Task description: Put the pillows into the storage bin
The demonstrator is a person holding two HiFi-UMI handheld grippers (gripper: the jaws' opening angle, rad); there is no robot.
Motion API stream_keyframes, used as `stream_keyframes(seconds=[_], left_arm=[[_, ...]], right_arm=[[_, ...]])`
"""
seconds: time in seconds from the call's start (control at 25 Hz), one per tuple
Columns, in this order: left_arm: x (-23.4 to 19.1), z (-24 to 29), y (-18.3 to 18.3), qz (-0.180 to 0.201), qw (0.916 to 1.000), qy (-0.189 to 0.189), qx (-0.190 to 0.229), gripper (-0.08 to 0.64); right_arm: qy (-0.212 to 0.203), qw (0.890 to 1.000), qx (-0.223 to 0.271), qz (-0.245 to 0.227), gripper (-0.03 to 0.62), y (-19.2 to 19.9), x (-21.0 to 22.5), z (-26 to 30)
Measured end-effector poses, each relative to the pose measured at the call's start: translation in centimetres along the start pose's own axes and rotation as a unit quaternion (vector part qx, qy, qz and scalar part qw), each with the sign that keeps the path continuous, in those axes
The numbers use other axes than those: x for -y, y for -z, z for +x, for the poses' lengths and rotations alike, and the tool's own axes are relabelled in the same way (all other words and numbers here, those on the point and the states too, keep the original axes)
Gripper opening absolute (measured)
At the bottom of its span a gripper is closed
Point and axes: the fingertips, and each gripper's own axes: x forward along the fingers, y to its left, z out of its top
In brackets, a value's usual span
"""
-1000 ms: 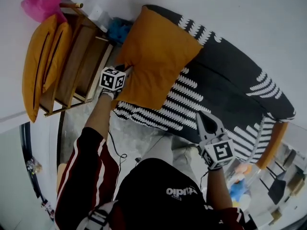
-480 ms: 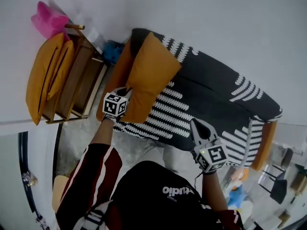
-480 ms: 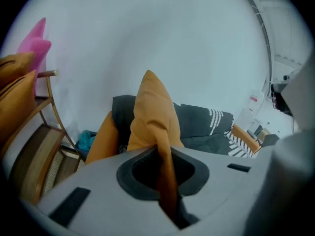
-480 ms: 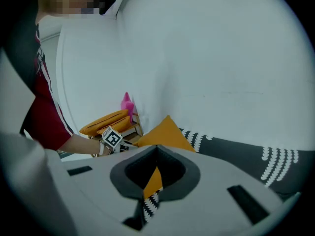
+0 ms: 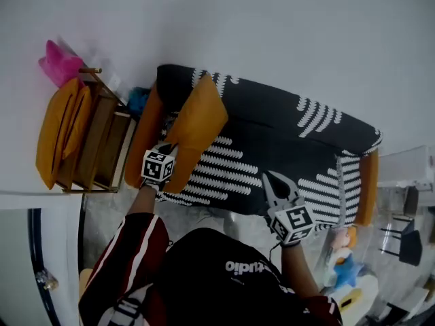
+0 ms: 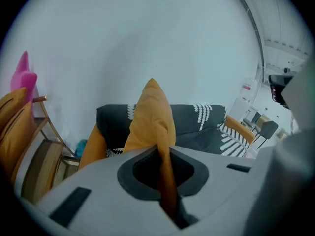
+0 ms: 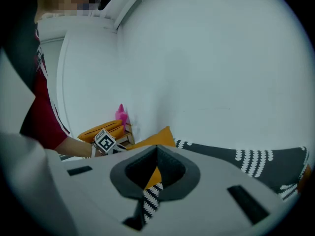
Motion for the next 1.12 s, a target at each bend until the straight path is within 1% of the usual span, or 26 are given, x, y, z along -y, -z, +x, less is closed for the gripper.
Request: stream_keyframes(seconds=[0.12, 0.24, 0.44, 0.52, 0.68, 0.88, 1.0, 1.12], left_arm=[[3.9, -1.1, -1.8, 0.013, 0.9998, 0.008, 0.013, 0.014], [8.5, -2.1, -3.5, 0.035, 0.9989, 0.018, 0.025, 0.014], [17.2, -2.3, -6.0, 0.074, 0.9957, 0.046, 0.032, 0.014], [21.0, -2.1, -7.1, 0.093, 0.9932, 0.061, 0.033, 0.014], [29.9, -0.8, -8.8, 0.139, 0.9835, 0.110, 0.036, 0.014], [41.7, 0.0, -9.7, 0.183, 0.9665, 0.174, 0.045, 0.012], [50.0, 0.4, -9.5, 0.209, 0.9525, 0.216, 0.048, 0.014], [58.6, 0.7, -9.0, 0.239, 0.9334, 0.264, 0.044, 0.012]], right_arm=[[0.027, 0.999, 0.023, 0.009, 0.003, -0.1, 1.7, -4.3], [0.063, 0.996, 0.052, 0.018, 0.003, 0.0, 3.6, -9.5], [0.131, 0.987, 0.087, 0.042, 0.003, 1.6, 7.0, -19.3], [0.163, 0.980, 0.101, 0.050, 0.003, 2.6, 8.3, -23.4], [0.244, 0.958, 0.129, 0.076, 0.003, 5.3, 10.9, -32.4], [0.319, 0.931, 0.152, 0.094, 0.003, 8.8, 12.4, -42.8], [0.366, 0.911, 0.161, 0.106, 0.003, 11.5, 12.9, -50.0], [0.417, 0.884, 0.174, 0.122, 0.003, 14.2, 13.0, -56.7]])
